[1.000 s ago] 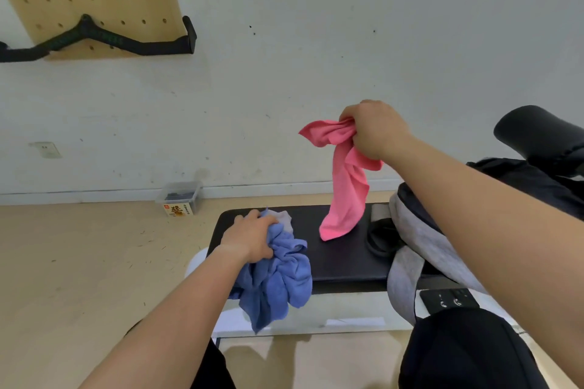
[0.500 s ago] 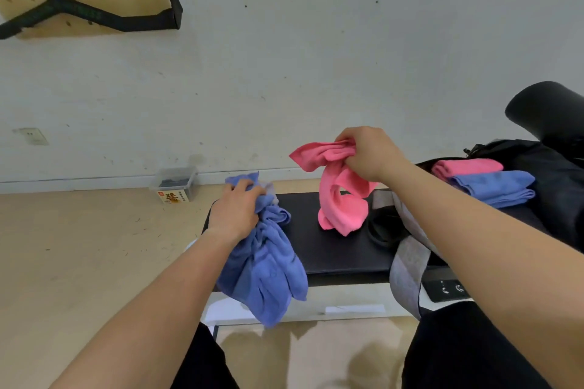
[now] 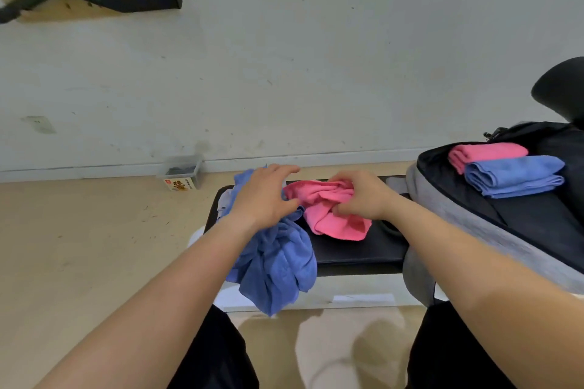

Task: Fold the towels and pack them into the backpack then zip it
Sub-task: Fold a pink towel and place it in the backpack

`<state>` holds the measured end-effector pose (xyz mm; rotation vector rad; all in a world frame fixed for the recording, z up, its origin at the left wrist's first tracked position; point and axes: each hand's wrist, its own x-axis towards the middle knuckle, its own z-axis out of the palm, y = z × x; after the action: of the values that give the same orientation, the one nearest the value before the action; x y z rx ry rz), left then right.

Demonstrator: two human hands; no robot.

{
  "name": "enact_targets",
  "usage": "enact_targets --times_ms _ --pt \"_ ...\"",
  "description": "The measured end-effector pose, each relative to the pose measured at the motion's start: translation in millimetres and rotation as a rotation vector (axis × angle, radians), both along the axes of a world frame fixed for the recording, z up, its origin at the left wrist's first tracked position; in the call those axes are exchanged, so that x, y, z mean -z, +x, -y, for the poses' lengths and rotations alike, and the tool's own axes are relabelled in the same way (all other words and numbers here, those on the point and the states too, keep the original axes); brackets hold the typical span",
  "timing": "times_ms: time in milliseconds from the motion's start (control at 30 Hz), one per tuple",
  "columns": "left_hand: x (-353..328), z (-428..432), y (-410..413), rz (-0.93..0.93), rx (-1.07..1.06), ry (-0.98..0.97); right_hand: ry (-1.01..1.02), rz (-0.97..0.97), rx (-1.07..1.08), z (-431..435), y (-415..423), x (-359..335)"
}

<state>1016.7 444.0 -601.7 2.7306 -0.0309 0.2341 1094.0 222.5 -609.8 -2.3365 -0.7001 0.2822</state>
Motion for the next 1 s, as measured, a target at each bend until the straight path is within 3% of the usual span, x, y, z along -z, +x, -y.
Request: enact_targets --times_ms 233,400,733,1000 --pt "20.9 27.4 36.5 -0.065 0.016 -0.130 0.199 -0.105 0.075 8.2 15.8 10.5" --pt "0.0 38.4 49.2 -0.039 0.101 -0.205 0.017 0.086 0.053 12.4 22.7 -3.2" --pt "-99.5 46.0 48.3 0.260 0.112 -0.332 -0.009 0.233 0.295 23.7 19.2 -80.2" --pt "-158.3 30.9 30.0 0.472 -0.049 -0.366 -0.152 0.059 0.247 28.5 -0.1 -87.9"
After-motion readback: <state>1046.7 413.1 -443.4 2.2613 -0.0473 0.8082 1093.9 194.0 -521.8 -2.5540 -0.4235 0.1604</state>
